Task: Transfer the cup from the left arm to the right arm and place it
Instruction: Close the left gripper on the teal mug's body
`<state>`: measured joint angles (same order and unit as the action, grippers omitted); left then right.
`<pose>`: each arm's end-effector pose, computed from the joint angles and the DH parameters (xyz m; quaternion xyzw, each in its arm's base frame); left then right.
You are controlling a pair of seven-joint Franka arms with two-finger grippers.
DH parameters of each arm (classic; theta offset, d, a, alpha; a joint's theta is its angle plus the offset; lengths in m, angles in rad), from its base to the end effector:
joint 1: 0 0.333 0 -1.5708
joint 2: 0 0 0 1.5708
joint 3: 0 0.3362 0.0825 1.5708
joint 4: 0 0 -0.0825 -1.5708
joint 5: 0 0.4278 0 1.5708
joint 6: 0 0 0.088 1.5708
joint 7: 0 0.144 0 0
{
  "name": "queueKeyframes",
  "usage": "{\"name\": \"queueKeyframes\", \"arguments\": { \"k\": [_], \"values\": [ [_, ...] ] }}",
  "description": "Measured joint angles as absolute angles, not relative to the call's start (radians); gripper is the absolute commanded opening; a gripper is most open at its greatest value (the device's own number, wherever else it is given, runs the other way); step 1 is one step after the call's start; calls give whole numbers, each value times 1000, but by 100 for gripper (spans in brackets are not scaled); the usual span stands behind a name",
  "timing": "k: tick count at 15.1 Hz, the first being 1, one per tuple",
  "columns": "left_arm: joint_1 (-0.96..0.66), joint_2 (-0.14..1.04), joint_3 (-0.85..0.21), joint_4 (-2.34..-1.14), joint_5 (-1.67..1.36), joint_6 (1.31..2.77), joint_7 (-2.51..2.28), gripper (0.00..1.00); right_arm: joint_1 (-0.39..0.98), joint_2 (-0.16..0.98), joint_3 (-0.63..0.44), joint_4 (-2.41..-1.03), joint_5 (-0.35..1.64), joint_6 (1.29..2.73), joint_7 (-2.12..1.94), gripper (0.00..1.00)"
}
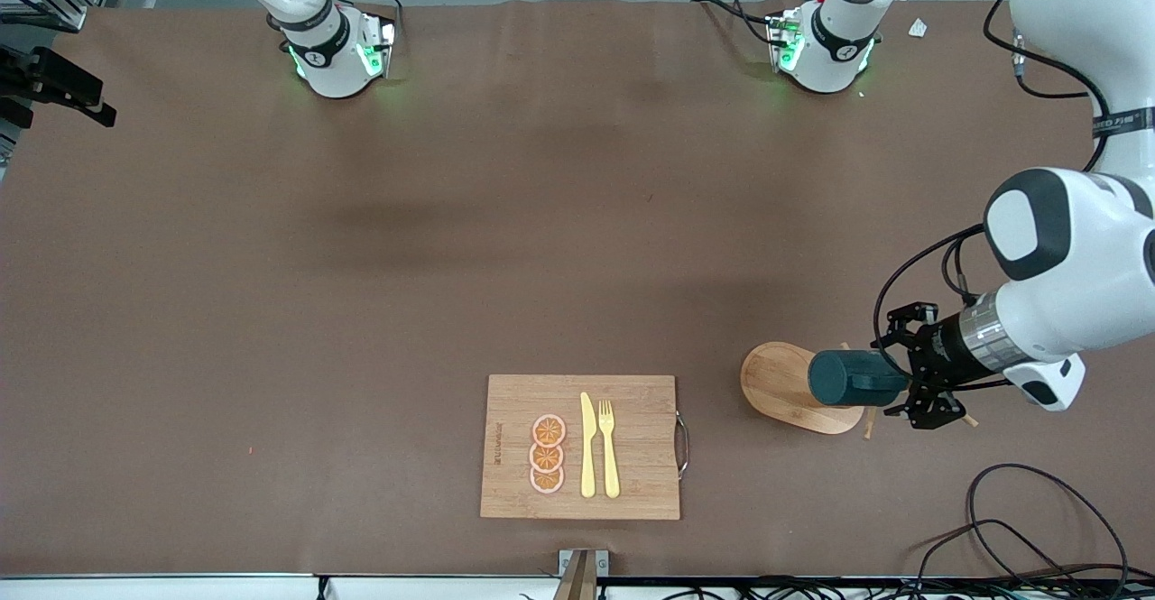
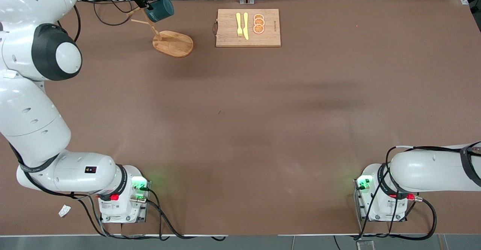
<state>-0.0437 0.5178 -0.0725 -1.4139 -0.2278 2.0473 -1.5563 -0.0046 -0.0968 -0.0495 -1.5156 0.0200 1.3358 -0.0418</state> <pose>0.7659 -0.1002 0.3812 0.7097 0.6915 -0.0514 0.1242 0.5351 -0.0273 0.6711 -0.9991 0.0040 0.0409 0.0142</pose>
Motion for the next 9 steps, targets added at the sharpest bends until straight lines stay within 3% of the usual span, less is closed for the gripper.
{"name": "queueKeyframes", "arguments": {
  "k": [9],
  "values": [
    [-56,558,-78,-1412,-228,2055,-1559,100,-5,-97,-51,-1516,20,1335,-42,100]
  ]
}}
